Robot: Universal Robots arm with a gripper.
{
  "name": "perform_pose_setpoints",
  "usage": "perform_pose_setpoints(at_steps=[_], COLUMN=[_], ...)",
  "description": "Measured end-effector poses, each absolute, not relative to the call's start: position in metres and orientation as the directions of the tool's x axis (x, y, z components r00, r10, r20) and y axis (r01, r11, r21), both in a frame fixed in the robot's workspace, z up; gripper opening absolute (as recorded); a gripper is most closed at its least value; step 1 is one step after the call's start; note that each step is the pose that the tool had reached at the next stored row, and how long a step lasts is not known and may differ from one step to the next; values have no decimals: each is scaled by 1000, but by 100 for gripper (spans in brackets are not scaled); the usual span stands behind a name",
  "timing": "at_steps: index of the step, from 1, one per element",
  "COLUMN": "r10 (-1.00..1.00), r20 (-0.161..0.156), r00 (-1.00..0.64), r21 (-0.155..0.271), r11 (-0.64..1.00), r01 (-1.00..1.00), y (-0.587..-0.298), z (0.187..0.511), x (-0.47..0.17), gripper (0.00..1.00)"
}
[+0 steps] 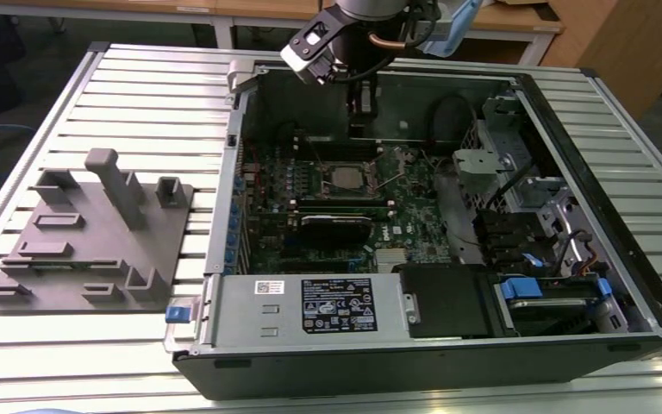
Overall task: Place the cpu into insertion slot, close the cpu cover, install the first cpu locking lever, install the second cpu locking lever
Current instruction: 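Close the cpu cover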
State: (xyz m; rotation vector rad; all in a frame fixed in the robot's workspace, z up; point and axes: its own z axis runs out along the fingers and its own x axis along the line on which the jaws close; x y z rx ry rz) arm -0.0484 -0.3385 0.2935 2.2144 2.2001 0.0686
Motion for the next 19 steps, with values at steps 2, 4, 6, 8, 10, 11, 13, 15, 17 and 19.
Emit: perform_pose_setpoints(at_steps=[2,4,6,8,10,11,13,15,17,19], r10=[1000,1000,1000,1000,1000,1000,1000,1000,1000,1000], r20=[17,17,17,17,17,18,18,17,17,17], r00=[6,6,6,6,6,6,6,6,6,6], r21=[45,44,44,44,45,45,45,44,45,44], r11=[-7,-7,-7,-7,-7,-7,-7,-7,-7,-7], r01=[999,999,999,999,999,999,999,999,999,999], y=[-338,-339,-339,-339,-339,-339,-338,-339,-338,-338], z=[294,294,295,297,298,298,298,299,299,300], x=[-48,-48,-48,-48,-48,-48,-48,-48,-48,-48], gripper=[10,10,10,10,10,10,10,10,10,10])
